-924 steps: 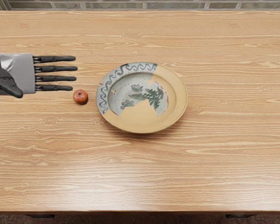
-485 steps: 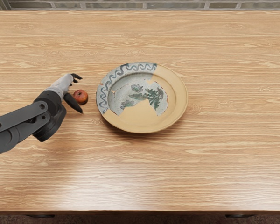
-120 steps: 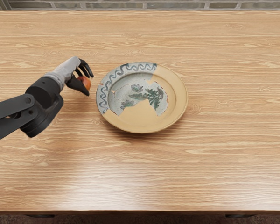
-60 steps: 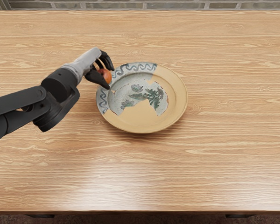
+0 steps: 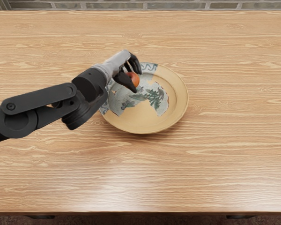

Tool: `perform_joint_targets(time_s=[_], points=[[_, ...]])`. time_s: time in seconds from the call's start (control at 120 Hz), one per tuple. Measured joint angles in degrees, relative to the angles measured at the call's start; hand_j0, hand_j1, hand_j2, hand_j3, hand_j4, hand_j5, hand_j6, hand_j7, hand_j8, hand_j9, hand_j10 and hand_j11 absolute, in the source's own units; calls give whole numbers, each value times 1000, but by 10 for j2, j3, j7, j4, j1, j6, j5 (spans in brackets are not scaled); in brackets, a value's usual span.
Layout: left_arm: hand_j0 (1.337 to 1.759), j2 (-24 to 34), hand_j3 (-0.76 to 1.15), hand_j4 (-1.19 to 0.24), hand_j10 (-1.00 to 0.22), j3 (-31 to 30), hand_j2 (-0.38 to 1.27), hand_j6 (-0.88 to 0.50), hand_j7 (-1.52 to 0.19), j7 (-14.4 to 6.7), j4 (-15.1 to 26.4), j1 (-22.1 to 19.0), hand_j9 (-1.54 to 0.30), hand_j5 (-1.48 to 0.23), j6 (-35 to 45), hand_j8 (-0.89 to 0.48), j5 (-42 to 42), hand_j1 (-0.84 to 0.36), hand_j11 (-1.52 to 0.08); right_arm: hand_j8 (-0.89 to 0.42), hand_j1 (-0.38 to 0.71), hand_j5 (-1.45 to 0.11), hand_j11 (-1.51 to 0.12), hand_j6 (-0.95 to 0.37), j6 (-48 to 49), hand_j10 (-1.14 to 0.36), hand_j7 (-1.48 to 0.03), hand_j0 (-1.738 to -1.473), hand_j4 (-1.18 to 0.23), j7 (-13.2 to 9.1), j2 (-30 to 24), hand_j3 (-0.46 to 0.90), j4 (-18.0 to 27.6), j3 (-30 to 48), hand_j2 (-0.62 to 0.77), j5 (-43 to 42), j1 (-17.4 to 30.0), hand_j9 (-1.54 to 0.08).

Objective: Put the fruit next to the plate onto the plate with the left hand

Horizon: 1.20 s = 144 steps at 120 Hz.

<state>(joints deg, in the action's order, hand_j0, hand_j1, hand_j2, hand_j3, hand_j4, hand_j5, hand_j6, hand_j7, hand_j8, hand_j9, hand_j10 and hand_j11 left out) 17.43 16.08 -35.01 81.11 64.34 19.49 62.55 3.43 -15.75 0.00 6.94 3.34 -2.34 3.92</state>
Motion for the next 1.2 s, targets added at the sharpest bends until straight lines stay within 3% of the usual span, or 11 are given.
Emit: perform_joint_targets(time_s=[0.125,0.208,0.267,0.458,0.583,0.7,0.825,0.892,0.992,1.092,1.2], points=[[1654,-9,0,-768,-624,-13,368,-512,-1076,0,-24,2,-1072,-1115,0,-449,-9,-249,-1059,0,-349,0,0,0,0,0,0,-1658,0,0,0,0,0,0,0,0,0,0],[1654,-17,0,-772,-629,-20,412,-519,-1079,0,-36,3,-1078,-1122,0,-451,-14,-259,-1067,0,-349,0,0,0,0,0,0,-1658,0,0,0,0,0,0,0,0,0,0],[1654,-21,0,-756,-628,-22,339,-522,-1054,0,-42,3,-1054,-1097,0,-453,-15,-230,-1044,0,-349,0,0,0,0,0,0,-1658,0,0,0,0,0,0,0,0,0,0],[1656,-31,0,-325,-275,-23,144,-237,-450,0,-42,4,-450,-467,4,-206,-14,89,-446,0,-349,0,0,0,0,0,0,-1658,0,0,0,0,0,0,0,0,0,0],[1657,-18,0,-184,-157,-19,80,-137,-253,0,-22,4,-253,-262,5,-120,-16,200,-251,0,-349,0,0,0,0,0,0,-1658,0,0,0,0,0,0,0,0,0,0],[1658,51,0,-110,-95,-2,47,-84,-151,0,43,-8,-151,-156,3,-75,-52,258,-149,0,-349,0,0,0,0,0,0,-1658,0,0,0,0,0,0,0,0,0,0],[1658,111,0,-66,-58,33,27,-52,-89,0,107,-41,-89,-92,-41,-47,-183,293,-89,0,-349,0,0,-1,0,0,0,-1658,0,0,0,0,0,0,0,0,0,0],[1658,169,0,-52,-46,92,21,-42,-69,0,123,-93,-69,-71,-128,-38,-277,305,-69,0,-349,0,0,-1,0,0,0,-1658,0,0,0,0,0,0,0,0,0,0],[1658,318,0,-37,-33,163,14,-31,-49,0,140,-93,-49,-50,-272,-29,-447,316,-48,0,-349,0,0,0,0,0,0,-1658,0,0,0,0,0,0,0,0,0,0],[1658,461,0,-28,-26,196,10,-24,-36,0,148,-100,-36,-37,-421,-23,-622,323,-36,0,-349,0,0,0,0,0,0,-1658,0,0,0,0,0,0,0,0,0,0],[1658,500,0,-21,-20,207,7,-19,-28,0,151,-129,-28,-29,-502,-19,-762,328,-28,0,-349,0,0,0,0,0,0,-1658,0,0,0,0,0,0,0,0,0,0]])
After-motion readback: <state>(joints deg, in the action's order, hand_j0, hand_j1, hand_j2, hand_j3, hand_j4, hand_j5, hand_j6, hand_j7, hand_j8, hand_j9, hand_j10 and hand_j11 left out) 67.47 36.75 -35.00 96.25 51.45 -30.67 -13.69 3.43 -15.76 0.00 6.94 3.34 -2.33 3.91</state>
